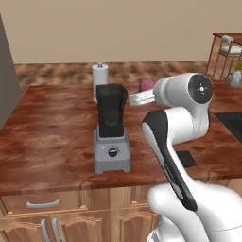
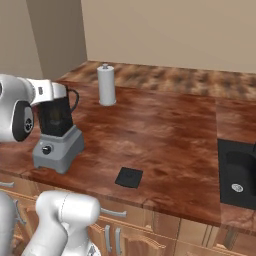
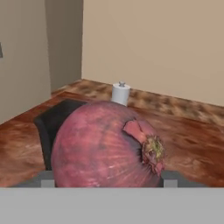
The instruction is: Grab the lemon and onion from the fridge, place them in the blender, close the lid, and turn on the blender to create a marinade.
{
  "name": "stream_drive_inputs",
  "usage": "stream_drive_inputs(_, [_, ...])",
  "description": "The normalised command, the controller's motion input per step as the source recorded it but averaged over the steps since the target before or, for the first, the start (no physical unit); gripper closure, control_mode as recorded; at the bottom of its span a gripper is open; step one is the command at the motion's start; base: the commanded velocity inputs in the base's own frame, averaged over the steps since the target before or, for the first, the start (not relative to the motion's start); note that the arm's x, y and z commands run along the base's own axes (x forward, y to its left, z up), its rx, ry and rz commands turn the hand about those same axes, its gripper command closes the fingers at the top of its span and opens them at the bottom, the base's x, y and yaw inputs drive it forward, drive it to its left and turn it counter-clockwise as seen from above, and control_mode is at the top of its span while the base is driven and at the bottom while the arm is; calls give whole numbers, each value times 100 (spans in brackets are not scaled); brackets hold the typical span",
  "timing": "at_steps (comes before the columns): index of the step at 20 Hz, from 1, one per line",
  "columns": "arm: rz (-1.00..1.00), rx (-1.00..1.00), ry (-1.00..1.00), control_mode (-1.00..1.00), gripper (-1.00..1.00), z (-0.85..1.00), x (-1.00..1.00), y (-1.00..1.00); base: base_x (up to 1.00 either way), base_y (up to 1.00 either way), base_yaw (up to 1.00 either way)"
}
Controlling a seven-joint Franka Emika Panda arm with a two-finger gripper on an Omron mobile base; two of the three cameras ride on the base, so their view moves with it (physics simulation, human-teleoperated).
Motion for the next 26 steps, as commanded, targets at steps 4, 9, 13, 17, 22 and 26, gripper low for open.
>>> stream_drive_inputs(4, [4, -1, 0, -100, 100, 23, 0, 55, 0, 0, 0])
stream_drive_inputs(9, [3, 0, 0, -100, 100, 48, 3, 40, 0, 0, 0])
stream_drive_inputs(13, [2, 0, 4, -100, 100, 7, 16, 11, 0, 0, 0])
stream_drive_inputs(17, [3, 0, 10, -100, 100, -13, 41, 0, 0, 0, 0])
stream_drive_inputs(22, [4, 0, 15, -100, 100, -32, 53, 0, 0, 0, 0])
stream_drive_inputs(26, [2, 0, 20, -100, 100, -36, 58, 1, 0, 0, 0])
